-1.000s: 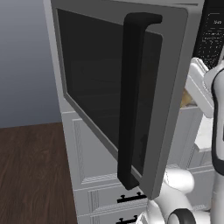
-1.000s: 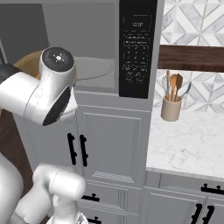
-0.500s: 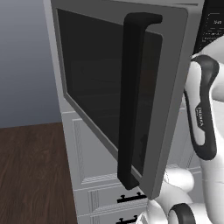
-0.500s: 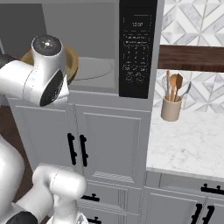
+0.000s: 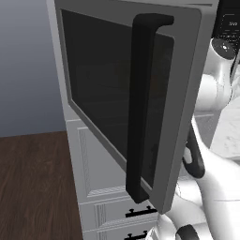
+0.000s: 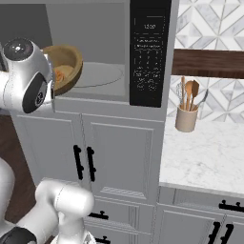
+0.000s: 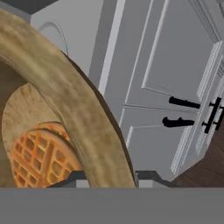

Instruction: Open the microwave, place the bowl with waffle inside the microwave, then close the microwave door and turn it on.

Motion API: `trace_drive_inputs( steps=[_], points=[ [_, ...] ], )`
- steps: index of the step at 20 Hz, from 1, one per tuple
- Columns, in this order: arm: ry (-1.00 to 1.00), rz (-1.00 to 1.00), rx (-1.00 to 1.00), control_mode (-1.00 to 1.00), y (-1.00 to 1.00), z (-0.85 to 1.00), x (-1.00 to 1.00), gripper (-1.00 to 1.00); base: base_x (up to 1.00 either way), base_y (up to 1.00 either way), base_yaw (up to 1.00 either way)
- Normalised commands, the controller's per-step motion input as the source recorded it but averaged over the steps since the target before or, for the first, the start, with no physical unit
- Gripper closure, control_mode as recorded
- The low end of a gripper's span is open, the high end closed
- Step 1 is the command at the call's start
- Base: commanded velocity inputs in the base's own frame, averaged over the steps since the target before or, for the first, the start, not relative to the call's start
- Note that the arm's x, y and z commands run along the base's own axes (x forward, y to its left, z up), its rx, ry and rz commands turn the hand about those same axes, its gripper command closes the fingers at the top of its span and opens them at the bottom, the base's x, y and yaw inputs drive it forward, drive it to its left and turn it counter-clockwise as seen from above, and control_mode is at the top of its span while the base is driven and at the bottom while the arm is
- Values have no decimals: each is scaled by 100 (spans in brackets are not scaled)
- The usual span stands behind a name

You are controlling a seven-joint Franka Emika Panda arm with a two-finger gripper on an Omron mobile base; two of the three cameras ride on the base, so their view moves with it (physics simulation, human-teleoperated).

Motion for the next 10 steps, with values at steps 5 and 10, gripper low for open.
trace_drive_inputs(
  steps=[5, 10],
  points=[
    [8, -5, 0, -100, 4, 0, 70, 100, 0, 0, 0],
    [13, -8, 0, -100, 22, 1, 74, 100, 0, 0, 0]
  ],
)
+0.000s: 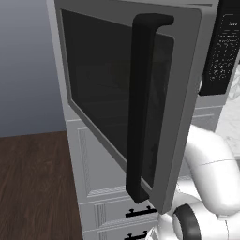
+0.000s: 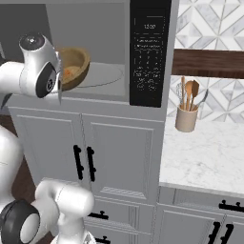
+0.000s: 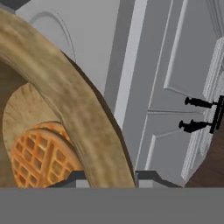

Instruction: Open the microwave, place the bowl with waffle inside the microwave, then close the microwave door and turn it on.

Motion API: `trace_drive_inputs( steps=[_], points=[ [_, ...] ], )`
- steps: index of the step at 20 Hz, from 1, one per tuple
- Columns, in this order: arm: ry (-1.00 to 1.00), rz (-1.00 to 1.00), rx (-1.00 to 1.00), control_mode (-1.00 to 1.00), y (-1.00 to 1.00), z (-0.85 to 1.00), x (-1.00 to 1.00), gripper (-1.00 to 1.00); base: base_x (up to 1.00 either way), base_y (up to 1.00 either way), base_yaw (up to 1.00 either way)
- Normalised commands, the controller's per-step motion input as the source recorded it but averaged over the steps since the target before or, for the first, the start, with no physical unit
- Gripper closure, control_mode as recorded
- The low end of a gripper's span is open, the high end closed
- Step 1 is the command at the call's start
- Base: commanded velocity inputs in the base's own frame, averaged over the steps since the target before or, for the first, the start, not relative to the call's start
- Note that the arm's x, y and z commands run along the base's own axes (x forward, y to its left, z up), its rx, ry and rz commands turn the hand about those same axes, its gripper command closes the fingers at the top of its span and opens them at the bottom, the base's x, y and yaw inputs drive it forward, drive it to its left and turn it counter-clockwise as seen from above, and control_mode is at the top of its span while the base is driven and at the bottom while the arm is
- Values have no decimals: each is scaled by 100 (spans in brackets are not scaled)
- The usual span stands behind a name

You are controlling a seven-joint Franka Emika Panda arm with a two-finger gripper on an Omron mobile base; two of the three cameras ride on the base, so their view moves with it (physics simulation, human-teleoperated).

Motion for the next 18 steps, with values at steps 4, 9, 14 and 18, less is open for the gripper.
trace_drive_inputs(
  steps=[4, 9, 14, 18],
  points=[
    [12, -7, 0, -100, 13, 1, 64, 100, 0, 0, 0],
    [15, -4, 0, -100, 2, 0, 72, 100, 0, 0, 0],
    [11, -4, 1, -100, 0, 0, 74, 100, 0, 0, 0],
    [2, -3, 0, -100, 0, 0, 53, -100, 0, 0, 0]
  ],
)
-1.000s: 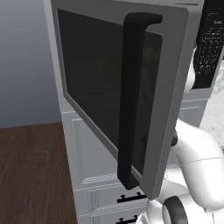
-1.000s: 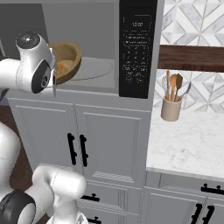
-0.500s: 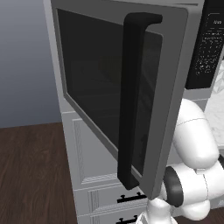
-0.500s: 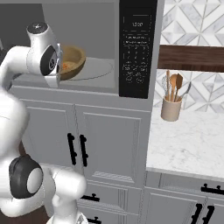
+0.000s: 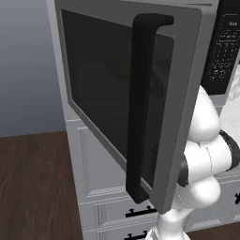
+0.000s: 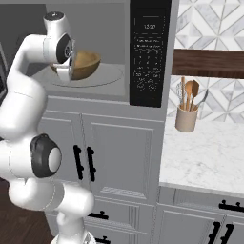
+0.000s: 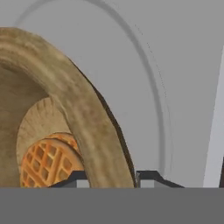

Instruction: Open the microwave, place the bowl with waffle inside the microwave, then close the microwave door and turn it on.

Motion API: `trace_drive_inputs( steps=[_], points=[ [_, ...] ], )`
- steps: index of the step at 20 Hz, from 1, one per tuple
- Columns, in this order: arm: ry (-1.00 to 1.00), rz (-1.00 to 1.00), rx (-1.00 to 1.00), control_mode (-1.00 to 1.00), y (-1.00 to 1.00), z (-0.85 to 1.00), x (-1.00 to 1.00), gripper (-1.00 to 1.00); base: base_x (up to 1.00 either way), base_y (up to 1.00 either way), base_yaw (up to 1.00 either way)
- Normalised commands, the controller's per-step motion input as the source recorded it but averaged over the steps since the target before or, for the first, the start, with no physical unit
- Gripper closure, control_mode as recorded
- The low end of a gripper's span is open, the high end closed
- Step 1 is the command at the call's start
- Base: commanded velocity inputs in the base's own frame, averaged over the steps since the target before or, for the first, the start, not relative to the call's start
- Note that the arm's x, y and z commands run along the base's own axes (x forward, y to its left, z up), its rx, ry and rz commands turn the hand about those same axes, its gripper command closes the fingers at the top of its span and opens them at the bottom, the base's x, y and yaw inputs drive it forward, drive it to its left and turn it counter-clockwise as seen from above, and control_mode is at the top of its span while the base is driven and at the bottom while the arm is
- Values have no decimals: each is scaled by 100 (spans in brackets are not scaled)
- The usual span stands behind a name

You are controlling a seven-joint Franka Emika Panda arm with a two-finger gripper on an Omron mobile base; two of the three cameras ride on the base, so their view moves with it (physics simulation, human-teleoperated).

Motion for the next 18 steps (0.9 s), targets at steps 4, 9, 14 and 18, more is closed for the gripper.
trace_drive_inputs(
  steps=[4, 9, 14, 18],
  points=[
    [-1, 0, 0, -100, 0, -7, -7, -100, 0, 0, 0],
    [-13, 0, 0, -100, -4, -31, -64, -100, 0, 0, 0],
    [-35, 0, 5, -100, -8, -26, -91, -100, 0, 0, 0],
    [-63, -1, 12, -100, -9, 36, -100, -100, 0, 0, 0]
  ],
)
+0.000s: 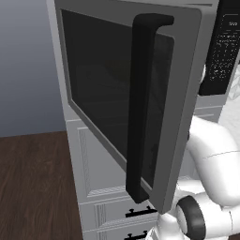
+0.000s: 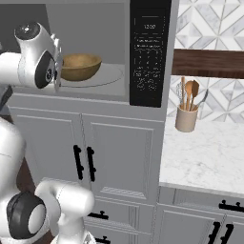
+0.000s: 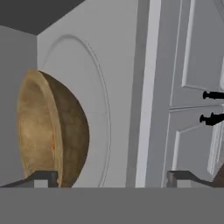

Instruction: Open the microwave, place the bowl with waffle inside the microwave, then close the microwave door and turn it on.

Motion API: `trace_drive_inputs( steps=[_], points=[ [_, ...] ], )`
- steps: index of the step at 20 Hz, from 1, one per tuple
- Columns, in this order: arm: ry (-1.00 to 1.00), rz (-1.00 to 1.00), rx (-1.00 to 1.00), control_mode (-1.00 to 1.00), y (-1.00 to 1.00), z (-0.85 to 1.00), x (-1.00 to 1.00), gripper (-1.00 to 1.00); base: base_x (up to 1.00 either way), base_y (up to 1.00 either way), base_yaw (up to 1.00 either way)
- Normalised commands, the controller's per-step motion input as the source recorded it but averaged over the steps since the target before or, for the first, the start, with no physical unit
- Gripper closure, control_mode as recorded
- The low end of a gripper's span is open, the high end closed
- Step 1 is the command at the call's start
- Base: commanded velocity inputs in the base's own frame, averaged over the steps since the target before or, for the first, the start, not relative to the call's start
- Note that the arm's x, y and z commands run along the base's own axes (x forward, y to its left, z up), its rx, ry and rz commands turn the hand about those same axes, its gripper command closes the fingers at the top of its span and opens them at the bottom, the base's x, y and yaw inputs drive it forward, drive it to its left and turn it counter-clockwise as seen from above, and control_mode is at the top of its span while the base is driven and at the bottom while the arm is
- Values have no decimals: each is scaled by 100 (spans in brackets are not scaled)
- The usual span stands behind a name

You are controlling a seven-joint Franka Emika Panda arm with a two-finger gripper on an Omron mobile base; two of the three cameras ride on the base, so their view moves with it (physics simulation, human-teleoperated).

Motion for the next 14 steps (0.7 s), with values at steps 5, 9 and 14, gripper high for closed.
trace_drive_inputs(
  steps=[5, 9, 14],
  points=[
    [-21, -4, 6, -100, -18, 77, -100, -100, 0, 0, 0],
    [-13, -1, 0, -100, -54, 58, -100, -100, 0, 0, 0],
    [-7, 0, -5, -100, -53, 8, -100, -100, 0, 0, 0]
  ],
)
